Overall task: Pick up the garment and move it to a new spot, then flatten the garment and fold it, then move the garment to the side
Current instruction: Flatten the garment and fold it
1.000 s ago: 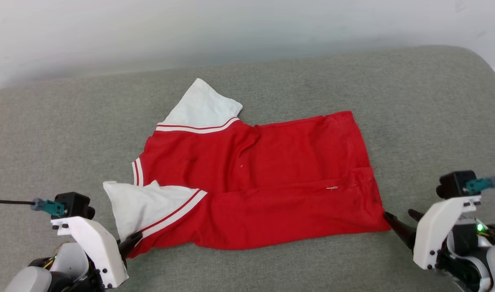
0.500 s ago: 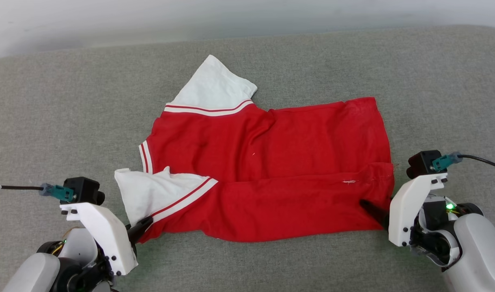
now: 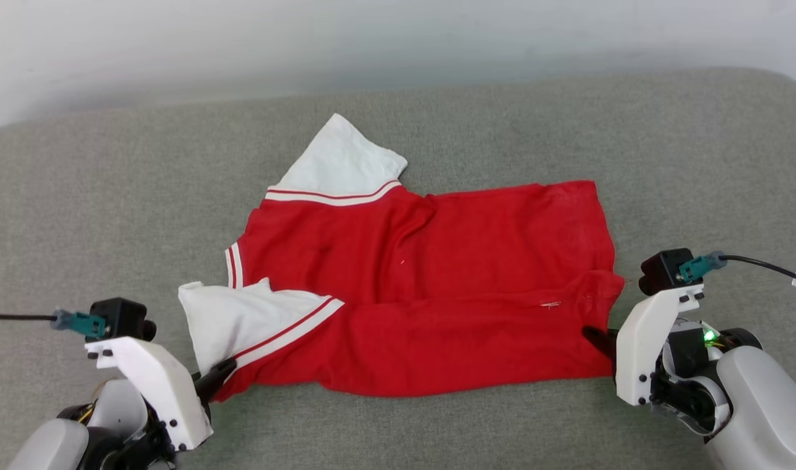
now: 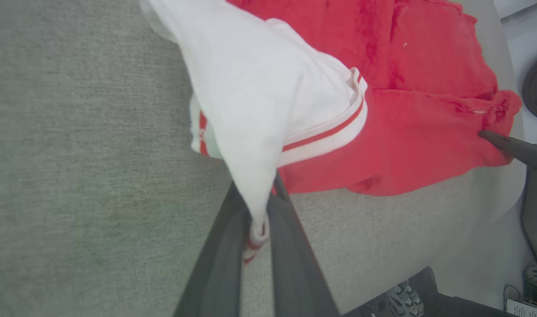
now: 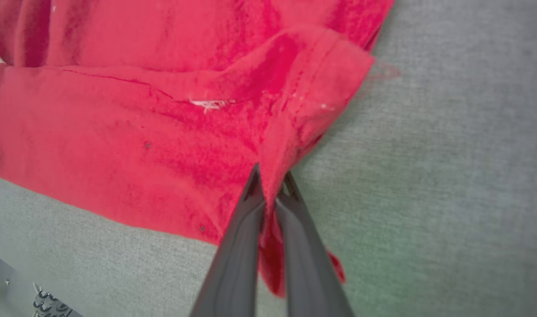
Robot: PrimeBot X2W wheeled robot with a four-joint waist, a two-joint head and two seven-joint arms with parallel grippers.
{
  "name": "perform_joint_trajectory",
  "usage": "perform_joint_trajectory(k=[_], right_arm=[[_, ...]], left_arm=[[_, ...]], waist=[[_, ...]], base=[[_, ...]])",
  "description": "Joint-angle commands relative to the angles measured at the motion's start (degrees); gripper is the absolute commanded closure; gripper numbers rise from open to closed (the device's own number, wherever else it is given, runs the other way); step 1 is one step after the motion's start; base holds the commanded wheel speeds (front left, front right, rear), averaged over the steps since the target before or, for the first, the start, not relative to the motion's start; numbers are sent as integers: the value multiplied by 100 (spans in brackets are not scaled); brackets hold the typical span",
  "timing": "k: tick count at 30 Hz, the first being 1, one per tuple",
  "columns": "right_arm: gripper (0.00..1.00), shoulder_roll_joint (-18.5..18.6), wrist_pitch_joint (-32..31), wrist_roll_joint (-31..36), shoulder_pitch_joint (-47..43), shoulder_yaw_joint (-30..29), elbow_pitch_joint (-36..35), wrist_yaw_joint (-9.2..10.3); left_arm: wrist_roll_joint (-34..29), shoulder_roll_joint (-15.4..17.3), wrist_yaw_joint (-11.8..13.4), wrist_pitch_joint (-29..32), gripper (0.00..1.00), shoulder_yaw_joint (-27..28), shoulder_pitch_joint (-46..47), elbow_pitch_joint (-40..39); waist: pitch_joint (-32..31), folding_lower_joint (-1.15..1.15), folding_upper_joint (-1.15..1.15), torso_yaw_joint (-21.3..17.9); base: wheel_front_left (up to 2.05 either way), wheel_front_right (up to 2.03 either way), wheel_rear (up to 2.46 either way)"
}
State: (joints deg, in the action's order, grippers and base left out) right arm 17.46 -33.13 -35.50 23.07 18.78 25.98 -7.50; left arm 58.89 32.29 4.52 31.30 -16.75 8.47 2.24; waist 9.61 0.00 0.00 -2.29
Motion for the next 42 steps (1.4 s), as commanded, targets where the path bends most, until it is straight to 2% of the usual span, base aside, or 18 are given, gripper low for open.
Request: perform_joint_trajectory(k=[1, 9, 17, 23, 24, 25, 26, 31, 36, 42], right_arm=[[100, 36, 40, -52, -52, 32, 6, 2], [100, 221, 39, -317, -444, 176, -43, 2], [100, 365, -100, -397, -1052, 91, -344, 2], [98, 232, 20, -258, -1448, -87, -254, 2], [52, 192, 101, -239, -1496, -129, -233, 2], [0, 174, 214, -186, -1537, -149, -255, 2], [0, 162, 345, -146, -1565, -170, -296, 2], [0, 83, 1419, 279, -1636, -381, -668, 2], [0, -166, 2585, 942, -1632, -879, -1053, 2], [0, -543, 3209, 1526, -1519, -1289, -1541, 2]], left_arm=[[38, -3, 18, -38, 100, 32, -102, 3], [148, 47, 230, -125, 100, 144, -755, -130], [309, 51, 509, -159, 100, 240, -1551, -398], [358, -226, 402, -355, 100, 163, -1527, -163], [380, -284, 349, -343, 87, 112, -1494, -73], [361, -325, 318, -391, 54, 112, -1427, 1], [337, -354, 291, -463, 0, 128, -1341, 64], [125, -339, 97, -713, 0, 112, -1049, 217], [-395, -235, 53, -1284, 0, 159, -724, 6], [-970, -297, 153, -1988, 0, 213, -296, -171]], waist=[[-170, 0, 0, -9], [-798, 0, 0, 54], [-962, 0, 0, 132], [-882, 0, 0, 156], [-868, 0, 0, 157], [-855, 0, 0, 155], [-839, 0, 0, 148], [-822, 0, 0, 67], [-856, 0, 0, -51], [-736, 0, 0, -224]], base=[[0, 0, 0], [0, 0, 0], [0, 0, 0], [0, 0, 0], [0, 0, 0], [0, 0, 0], [0, 0, 0], [0, 0, 0], [0, 0, 0], [0, 0, 0]])
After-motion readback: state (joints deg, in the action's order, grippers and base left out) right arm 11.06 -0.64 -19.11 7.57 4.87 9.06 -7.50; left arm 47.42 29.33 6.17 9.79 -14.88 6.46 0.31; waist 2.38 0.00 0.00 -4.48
